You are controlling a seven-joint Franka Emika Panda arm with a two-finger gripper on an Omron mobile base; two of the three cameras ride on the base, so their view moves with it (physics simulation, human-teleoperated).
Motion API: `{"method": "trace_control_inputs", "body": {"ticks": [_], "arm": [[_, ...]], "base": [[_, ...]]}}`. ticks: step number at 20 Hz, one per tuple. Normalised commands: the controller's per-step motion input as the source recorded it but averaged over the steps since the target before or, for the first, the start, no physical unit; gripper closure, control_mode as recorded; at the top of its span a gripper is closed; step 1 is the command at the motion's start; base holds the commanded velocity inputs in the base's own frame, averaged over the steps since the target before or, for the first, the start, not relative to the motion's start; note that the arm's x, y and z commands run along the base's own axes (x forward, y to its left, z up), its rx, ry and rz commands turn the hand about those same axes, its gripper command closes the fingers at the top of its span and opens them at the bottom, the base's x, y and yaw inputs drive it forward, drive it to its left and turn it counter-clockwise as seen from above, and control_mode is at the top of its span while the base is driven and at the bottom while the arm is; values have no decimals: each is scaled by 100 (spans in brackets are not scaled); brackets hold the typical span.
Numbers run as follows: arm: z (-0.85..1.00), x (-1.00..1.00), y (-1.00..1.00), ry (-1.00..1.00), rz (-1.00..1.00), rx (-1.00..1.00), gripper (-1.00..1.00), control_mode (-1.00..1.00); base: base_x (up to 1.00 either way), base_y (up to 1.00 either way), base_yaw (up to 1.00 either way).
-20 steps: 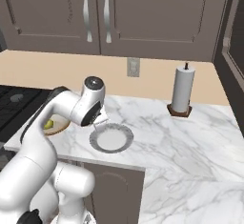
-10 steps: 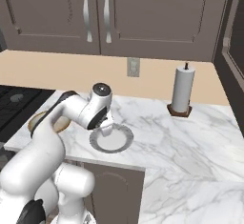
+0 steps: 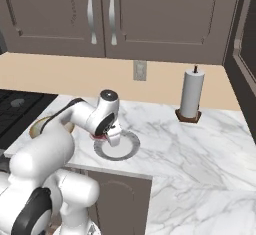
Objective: Place the steak on the plate and place the lemon on the same plate.
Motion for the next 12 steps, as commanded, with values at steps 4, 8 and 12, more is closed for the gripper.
{"method": "trace_control_inputs", "body": {"ticks": [4, 8, 12], "arm": [[-27, 0, -9, 4, 0, -5, 100, -100], [-27, 0, -16, 1, 0, -2, 100, -100], [-28, 8, -16, 0, 0, -1, 100, -100]], "base": [[0, 0, 0], [0, 0, 0], [0, 0, 0]]}}
